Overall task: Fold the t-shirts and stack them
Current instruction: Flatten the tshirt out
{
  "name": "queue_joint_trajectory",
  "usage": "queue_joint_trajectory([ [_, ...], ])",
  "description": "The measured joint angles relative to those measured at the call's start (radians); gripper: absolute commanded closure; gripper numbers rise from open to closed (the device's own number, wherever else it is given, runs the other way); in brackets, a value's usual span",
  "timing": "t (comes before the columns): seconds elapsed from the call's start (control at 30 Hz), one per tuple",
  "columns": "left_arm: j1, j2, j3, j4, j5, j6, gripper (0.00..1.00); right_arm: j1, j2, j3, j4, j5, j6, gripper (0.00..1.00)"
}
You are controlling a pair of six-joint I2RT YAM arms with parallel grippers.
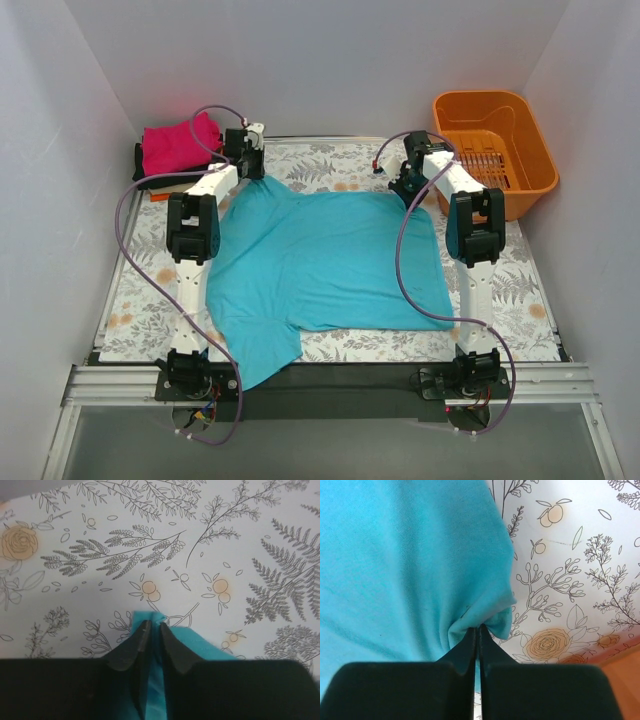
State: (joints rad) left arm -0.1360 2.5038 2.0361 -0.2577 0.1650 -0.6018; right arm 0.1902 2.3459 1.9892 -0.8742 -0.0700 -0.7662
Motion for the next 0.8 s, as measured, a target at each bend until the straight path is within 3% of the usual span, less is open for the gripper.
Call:
queue_joint_trajectory([
  [0.03, 0.002, 0.000, 0.000, -0.003, 0.000, 0.003, 1.00, 0.000, 0.000, 0.001, -0.001, 0.000, 0.000, 0.99],
  [0.43, 0.032, -0.033, 0.069, -0.080, 0.105, -0.024, 1.00, -0.001, 0.003, 0.048, -0.014, 0.016, -0.002, 0.99],
  [0.8, 0.091, -0.434, -0.298, -0.079, 0.285, 0.033, 1.00, -0.005, -0.165, -0.098, 0.003, 0.007, -0.062, 0.99],
])
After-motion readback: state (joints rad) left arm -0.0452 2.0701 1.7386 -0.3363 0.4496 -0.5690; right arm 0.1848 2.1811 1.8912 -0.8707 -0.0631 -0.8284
